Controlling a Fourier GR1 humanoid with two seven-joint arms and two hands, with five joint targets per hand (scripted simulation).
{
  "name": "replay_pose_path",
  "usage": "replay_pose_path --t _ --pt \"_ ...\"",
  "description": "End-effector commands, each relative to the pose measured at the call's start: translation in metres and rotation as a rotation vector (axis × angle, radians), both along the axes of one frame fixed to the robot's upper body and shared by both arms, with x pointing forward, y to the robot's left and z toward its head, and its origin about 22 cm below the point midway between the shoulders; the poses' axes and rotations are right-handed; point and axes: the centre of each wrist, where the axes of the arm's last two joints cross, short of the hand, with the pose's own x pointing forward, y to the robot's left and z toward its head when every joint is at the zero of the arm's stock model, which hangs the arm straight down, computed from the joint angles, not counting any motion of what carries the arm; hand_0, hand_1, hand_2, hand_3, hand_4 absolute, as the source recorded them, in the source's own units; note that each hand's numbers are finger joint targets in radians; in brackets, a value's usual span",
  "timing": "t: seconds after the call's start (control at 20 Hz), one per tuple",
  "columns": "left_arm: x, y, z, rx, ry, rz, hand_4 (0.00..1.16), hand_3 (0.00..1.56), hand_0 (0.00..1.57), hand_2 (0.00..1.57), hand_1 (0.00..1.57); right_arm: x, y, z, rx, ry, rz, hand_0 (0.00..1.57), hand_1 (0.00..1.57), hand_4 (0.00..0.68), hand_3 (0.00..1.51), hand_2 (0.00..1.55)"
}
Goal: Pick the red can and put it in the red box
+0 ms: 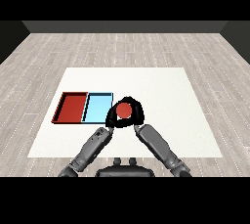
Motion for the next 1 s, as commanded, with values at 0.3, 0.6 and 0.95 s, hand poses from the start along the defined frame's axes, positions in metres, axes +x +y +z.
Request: replay_pose_path --t 0.3,0.6,0.95 --pt "0.009 -0.016 -0.001 0.012 0.021 0.088 1.12 1.48 1.57 1.56 1.57 0.002 -0.001 -0.012 -0.013 0.006 0.016 1.48 1.48 0.644 1.39 1.44" --pt "-0.005 -0.006 0.009 -0.031 -0.109 0.132 1.14 1.49 1.57 1.57 1.57 0.002 -0.006 0.001 0.04 0.039 0.021 1.49 1.49 0.595 1.38 1.44" --pt "0.0 -0.005 0.002 -0.041 -0.126 0.139 1.15 1.51 1.57 1.57 1.57 -0.003 0.003 -0.001 -0.083 0.091 -0.004 0.0 0.0 0.0 0.0 0.0"
